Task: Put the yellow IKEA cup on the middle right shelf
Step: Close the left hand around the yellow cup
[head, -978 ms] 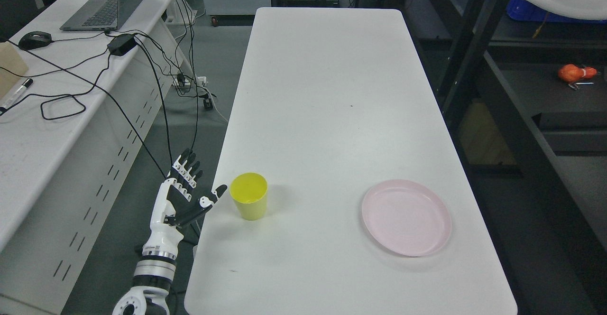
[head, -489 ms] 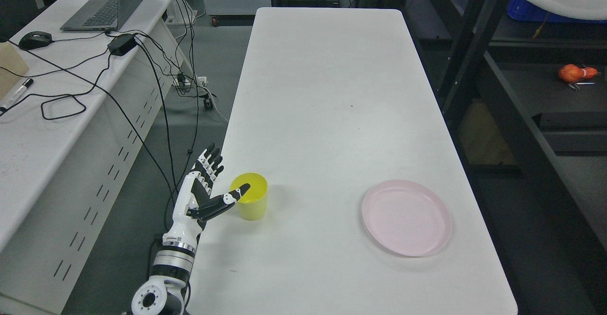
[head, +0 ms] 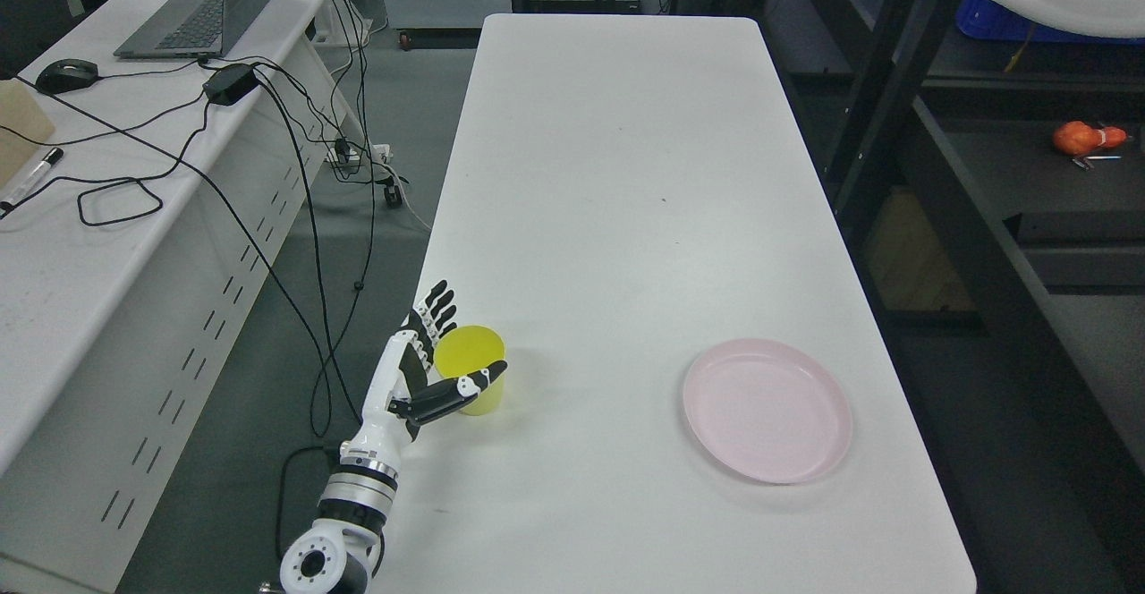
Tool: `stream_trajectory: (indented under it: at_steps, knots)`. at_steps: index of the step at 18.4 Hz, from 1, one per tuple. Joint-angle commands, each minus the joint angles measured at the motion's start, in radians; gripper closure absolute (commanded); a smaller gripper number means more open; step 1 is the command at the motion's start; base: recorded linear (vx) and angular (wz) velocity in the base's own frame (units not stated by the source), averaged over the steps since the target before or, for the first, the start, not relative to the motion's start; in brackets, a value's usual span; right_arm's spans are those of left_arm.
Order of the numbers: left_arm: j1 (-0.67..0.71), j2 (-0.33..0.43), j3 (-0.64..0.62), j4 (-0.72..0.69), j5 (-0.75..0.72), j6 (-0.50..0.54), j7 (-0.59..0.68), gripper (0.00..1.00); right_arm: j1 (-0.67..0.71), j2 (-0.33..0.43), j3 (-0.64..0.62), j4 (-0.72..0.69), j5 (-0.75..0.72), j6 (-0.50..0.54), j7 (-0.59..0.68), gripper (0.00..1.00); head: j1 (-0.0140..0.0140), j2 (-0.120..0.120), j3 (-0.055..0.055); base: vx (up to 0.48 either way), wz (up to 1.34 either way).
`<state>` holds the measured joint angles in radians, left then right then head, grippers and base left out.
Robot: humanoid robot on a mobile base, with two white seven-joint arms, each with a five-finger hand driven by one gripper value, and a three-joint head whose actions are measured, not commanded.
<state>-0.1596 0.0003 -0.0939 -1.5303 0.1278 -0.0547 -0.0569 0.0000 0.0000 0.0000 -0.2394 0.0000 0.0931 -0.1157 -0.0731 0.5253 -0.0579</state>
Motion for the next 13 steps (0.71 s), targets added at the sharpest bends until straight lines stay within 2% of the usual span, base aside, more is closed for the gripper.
stream_trajectory:
  at_steps: [1,8,13]
  knots:
    - [-0.005,0.017,-0.063,0.104,-0.025,-0.019,0.000,0.03,0.014,-0.017,0.017,-0.001,-0.025,0.001,-0.001,0.01,0.0000,0.000,0.000,0.000,0.00]
    - [-0.037,0.017,-0.049,0.182,-0.027,-0.020,0.002,0.03,0.014,-0.017,0.017,0.000,-0.025,0.001,-0.001,0.01,0.0000,0.000,0.000,0.000,0.00]
    - [-0.060,0.017,-0.012,0.245,-0.025,-0.027,0.006,0.23,0.014,-0.017,0.017,0.000,-0.025,0.001,-0.001,0.01,0.0000,0.000,0.000,0.000,0.00]
